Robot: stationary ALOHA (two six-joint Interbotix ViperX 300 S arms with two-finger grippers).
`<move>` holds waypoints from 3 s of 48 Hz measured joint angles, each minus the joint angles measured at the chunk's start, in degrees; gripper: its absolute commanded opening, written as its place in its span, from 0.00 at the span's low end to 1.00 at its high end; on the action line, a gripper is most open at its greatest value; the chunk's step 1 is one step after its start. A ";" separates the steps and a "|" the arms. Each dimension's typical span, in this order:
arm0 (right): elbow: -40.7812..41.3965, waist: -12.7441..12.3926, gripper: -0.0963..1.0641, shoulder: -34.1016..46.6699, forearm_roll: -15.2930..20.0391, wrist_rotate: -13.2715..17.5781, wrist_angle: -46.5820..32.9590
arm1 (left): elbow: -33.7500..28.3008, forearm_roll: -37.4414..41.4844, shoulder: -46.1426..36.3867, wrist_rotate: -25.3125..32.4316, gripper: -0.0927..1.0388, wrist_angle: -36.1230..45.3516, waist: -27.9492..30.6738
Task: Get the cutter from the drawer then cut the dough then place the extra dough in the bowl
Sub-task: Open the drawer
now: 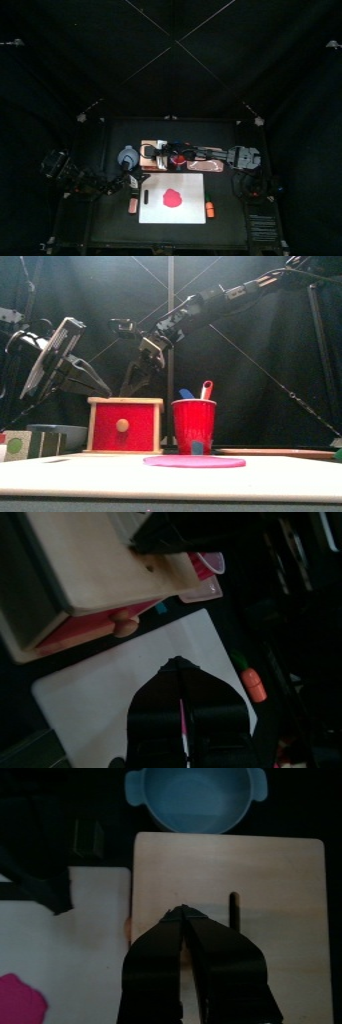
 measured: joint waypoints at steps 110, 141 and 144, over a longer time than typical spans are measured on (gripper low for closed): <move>0.44 -0.35 0.12 0.44 -1.05 0.35 3.25 | -7.56 -0.97 12.13 -13.18 0.64 6.15 13.01; 0.35 -0.35 0.12 0.62 -1.05 0.44 3.16 | -7.29 -0.88 11.95 -13.18 0.58 6.86 11.07; 0.35 -0.35 0.12 0.62 -1.05 0.44 3.16 | -7.12 -0.97 11.87 -13.18 0.58 6.77 10.55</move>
